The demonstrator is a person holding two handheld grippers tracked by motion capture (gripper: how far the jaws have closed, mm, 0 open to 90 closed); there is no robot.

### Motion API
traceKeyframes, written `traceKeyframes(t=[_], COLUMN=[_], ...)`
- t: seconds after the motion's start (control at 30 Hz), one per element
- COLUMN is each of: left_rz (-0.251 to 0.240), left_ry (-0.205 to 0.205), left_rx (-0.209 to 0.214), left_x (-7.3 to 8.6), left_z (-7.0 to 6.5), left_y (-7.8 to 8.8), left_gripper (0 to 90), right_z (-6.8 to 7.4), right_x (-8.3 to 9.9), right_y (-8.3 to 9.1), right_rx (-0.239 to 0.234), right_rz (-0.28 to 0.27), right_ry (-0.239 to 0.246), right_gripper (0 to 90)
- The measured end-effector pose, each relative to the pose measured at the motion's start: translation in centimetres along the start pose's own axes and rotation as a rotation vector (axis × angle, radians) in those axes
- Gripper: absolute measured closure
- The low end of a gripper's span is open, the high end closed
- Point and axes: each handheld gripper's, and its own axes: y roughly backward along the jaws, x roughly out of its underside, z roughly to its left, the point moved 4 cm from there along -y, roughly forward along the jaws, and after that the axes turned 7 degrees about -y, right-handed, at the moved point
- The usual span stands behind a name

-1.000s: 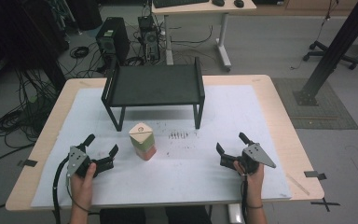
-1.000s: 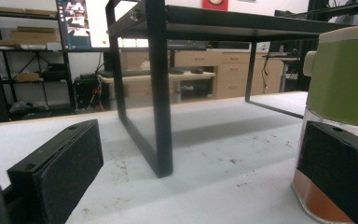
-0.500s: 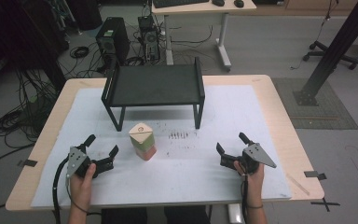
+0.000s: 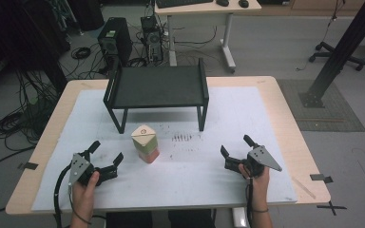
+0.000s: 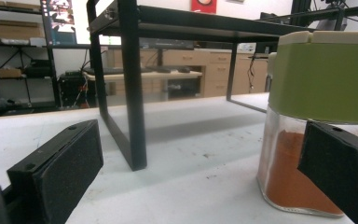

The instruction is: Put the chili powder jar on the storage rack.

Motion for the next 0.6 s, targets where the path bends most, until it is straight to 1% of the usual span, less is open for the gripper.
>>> traceKeyframes(t=[0.3, 0.43, 0.6], left_rz=[-0.003, 0.002, 0.006], left_ry=[-0.006, -0.011, -0.014], left_rx=[0.029, 0.033, 0.049], left_x=[-0.1, -0.1, -0.1], left_z=[-0.7, -0.9, -1.2], left_y=[0.2, 0.3, 0.3], left_gripper=[0.2, 0.2, 0.2], right_z=[0.0, 0.0, 0.0], right_x=[0.0, 0.0, 0.0], right_y=[0.0, 0.0, 0.0], right_rx=[-0.002, -0.003, -0.004], right_rz=[0.0, 0.001, 0.002], right_ry=[0.005, 0.006, 0.006], right_gripper=[1.5, 1.5, 1.5])
